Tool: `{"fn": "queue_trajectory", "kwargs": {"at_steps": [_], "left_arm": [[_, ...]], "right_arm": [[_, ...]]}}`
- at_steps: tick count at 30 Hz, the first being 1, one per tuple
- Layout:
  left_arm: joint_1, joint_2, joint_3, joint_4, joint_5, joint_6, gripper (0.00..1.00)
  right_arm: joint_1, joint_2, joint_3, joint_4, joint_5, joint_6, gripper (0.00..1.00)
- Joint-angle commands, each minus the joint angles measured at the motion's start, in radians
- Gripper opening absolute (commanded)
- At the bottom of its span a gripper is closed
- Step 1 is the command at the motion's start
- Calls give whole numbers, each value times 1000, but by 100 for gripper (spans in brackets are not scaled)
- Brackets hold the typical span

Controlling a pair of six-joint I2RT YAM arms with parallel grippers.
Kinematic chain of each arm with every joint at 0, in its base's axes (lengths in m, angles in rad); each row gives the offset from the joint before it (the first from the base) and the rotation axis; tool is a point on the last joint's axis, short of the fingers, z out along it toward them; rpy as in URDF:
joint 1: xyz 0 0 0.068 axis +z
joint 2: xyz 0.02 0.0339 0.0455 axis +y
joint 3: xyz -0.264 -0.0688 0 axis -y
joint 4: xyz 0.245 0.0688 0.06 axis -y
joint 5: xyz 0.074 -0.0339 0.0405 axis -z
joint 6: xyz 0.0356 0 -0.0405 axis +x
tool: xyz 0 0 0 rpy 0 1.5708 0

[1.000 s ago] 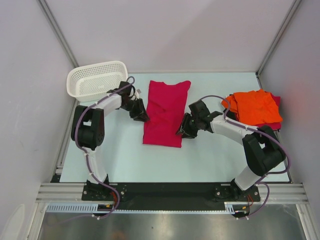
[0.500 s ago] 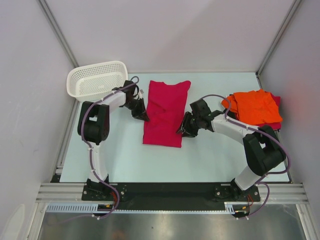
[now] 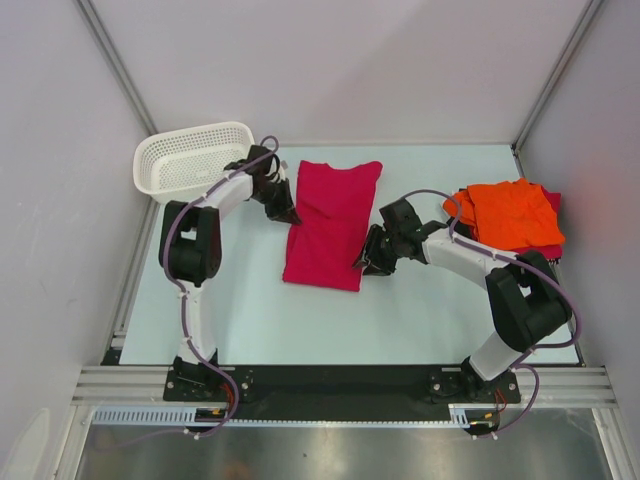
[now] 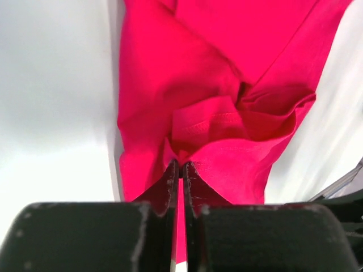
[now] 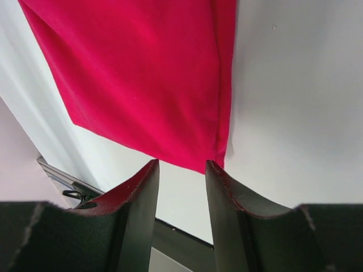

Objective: Fold and stack the t-shirts
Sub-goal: Grab one side of the 2/3 rectangular tshirt with both arms

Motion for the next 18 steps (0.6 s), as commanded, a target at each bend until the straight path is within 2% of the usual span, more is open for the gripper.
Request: {"fn": "queue_trajectory", "kwargs": {"at_steps": [1, 3, 6, 11, 12, 18], "left_arm": [[7, -11, 68, 8, -77, -36, 32], [8, 29, 100, -44, -65, -37, 66], [8, 23, 64, -78, -108, -25, 81], [40, -199, -99, -20, -104, 16, 94], [54, -229, -172, -18, -96, 30, 95], [73, -403, -488, 63, -48, 41, 95]], "right_arm": [[5, -28, 1, 1, -10, -2, 43], [10, -30, 4, 0, -7, -2, 43], [14, -33, 7, -5, -7, 2, 43], [21, -60, -10, -23, -2, 2, 43], [18, -63, -20, -22, -2, 4, 43], [16, -62, -126, 69, -38, 50, 43]]}}
